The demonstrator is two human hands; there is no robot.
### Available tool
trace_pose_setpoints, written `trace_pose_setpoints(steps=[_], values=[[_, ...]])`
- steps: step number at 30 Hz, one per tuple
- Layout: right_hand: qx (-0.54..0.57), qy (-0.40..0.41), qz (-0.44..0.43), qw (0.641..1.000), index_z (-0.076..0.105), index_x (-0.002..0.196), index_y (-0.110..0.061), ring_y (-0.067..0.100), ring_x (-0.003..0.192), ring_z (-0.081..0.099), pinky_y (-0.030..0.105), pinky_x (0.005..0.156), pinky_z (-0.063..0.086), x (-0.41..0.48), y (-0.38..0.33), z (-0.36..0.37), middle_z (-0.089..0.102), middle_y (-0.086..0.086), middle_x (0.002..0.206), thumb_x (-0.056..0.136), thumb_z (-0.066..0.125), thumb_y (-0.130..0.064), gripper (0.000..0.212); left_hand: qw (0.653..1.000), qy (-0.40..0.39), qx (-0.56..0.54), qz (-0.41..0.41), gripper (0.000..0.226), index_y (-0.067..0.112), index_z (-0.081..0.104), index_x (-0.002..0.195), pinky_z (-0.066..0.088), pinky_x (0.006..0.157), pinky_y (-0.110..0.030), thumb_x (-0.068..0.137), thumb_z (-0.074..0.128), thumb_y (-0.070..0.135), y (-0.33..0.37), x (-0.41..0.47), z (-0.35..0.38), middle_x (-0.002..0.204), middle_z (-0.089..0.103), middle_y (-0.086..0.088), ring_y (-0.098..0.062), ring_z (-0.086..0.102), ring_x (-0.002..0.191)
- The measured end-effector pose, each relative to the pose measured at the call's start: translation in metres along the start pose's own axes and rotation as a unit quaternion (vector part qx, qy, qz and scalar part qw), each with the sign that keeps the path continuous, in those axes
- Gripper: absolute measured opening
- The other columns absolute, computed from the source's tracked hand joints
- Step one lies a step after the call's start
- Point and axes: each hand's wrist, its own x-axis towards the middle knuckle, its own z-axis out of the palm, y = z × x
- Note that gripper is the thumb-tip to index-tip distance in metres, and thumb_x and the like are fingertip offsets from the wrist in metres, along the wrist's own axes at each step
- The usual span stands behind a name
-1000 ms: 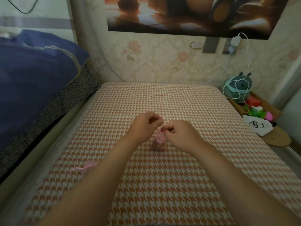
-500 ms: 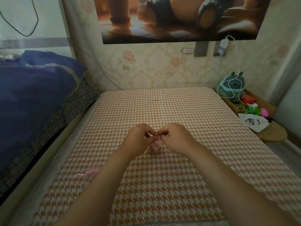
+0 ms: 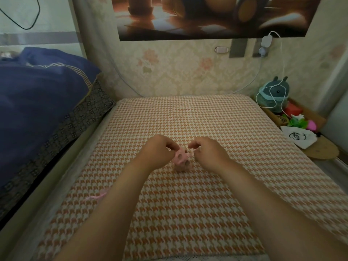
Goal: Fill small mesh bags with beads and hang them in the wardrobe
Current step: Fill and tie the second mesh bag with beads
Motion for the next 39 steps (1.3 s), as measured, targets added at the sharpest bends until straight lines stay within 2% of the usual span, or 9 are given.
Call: trace_pose_setpoints(steps=[6,10,12,17,21,25,29,33,39], values=[[-0.107,-0.029,-0.041,0.993,0.059,0.138,-0.032,0.02,0.124,0.058,0.038,0.095,0.051,0.016,0.004,0.023,0.059,-0.003,0.142,0.097,0.054,-0.015,0.045,1.0,-0.022,-0.001,0.006,0.022,0.023,0.076,0.105,0.045,0.072,-0.012,0.088,0.066,0.014,-0.006,0.001,-0.004,0.11,0.071,0.01,-0.002,0.062,0.092],[-0.169,-0.077,-0.063,0.981,0.066,0.125,-0.044,0.02,0.093,0.068,0.027,0.059,0.044,0.026,-0.003,0.029,0.072,-0.006,0.113,0.096,0.06,-0.027,0.035,0.999,-0.033,0.003,0.003,0.027,0.021,0.076,0.107,0.045,0.072,-0.013,0.086,0.064,0.009,-0.006,0.0,-0.006,0.111,0.071,0.008,-0.003,0.061,0.092],[-0.198,-0.078,-0.048,0.976,0.072,0.111,-0.043,0.018,0.078,0.067,0.025,0.053,0.039,0.03,-0.005,0.031,0.073,-0.007,0.097,0.093,0.066,-0.032,0.021,0.999,-0.037,-0.012,0.001,0.028,0.022,0.077,0.103,0.053,0.073,-0.018,0.085,0.063,0.006,-0.004,0.001,-0.007,0.107,0.073,0.007,-0.004,0.065,0.09],[-0.22,-0.035,-0.063,0.973,0.073,0.103,-0.033,0.016,0.079,0.059,0.028,0.062,0.04,0.032,-0.004,0.033,0.067,-0.006,0.105,0.091,0.067,-0.02,0.019,0.998,-0.05,-0.029,-0.005,0.021,0.024,0.078,0.095,0.06,0.076,-0.028,0.086,0.066,0.009,-0.003,-0.001,-0.009,0.092,0.075,0.008,-0.008,0.07,0.081],[-0.044,0.025,-0.037,0.998,0.066,0.116,-0.034,0.005,0.081,0.058,0.027,0.066,0.044,0.027,-0.006,0.023,0.064,-0.015,0.102,0.096,0.061,-0.024,0.023,0.998,-0.04,-0.041,-0.016,0.019,0.024,0.078,0.092,0.06,0.074,-0.027,0.087,0.067,0.009,-0.005,-0.001,-0.007,0.088,0.074,0.009,-0.006,0.069,0.077],[0.09,0.093,-0.039,0.991,0.069,0.114,-0.03,-0.002,0.076,0.06,0.031,0.079,0.056,0.017,-0.022,0.007,0.064,-0.02,0.096,0.095,0.066,-0.03,0.02,0.998,-0.024,-0.05,-0.032,0.022,0.025,0.078,0.091,0.059,0.075,-0.026,0.085,0.066,0.008,-0.005,-0.002,-0.003,0.088,0.074,0.009,-0.004,0.068,0.078],[0.153,0.096,-0.077,0.981,0.075,0.104,-0.028,-0.016,0.06,0.054,0.019,0.07,0.044,0.002,-0.041,-0.005,0.07,-0.017,0.095,0.09,0.073,-0.029,0.015,0.994,-0.026,-0.085,-0.056,0.02,0.019,0.077,0.098,0.05,0.062,-0.017,0.087,0.064,0.008,-0.001,-0.004,-0.002,0.085,0.074,0.004,-0.006,0.068,0.073],[0.115,0.03,-0.101,0.988,0.073,0.097,-0.033,-0.017,0.066,0.058,0.015,0.066,0.042,-0.01,-0.051,-0.004,0.07,-0.021,0.09,0.09,0.073,-0.029,0.008,0.987,-0.032,-0.135,-0.084,0.016,0.01,0.077,0.087,0.054,0.059,-0.024,0.084,0.064,0.002,-0.001,-0.008,-0.006,0.078,0.076,-0.01,-0.02,0.073,0.076],[-0.051,-0.002,-0.127,0.991,0.068,0.108,-0.037,-0.003,0.087,0.063,0.022,0.07,0.047,-0.016,-0.047,0.0,0.071,-0.02,0.1,0.095,0.062,-0.039,0.014,0.989,-0.04,-0.123,-0.078,0.017,0.012,0.08,0.092,0.056,0.066,-0.028,0.08,0.072,0.004,-0.004,-0.011,-0.01,0.08,0.076,-0.01,-0.015,0.067,0.071]])
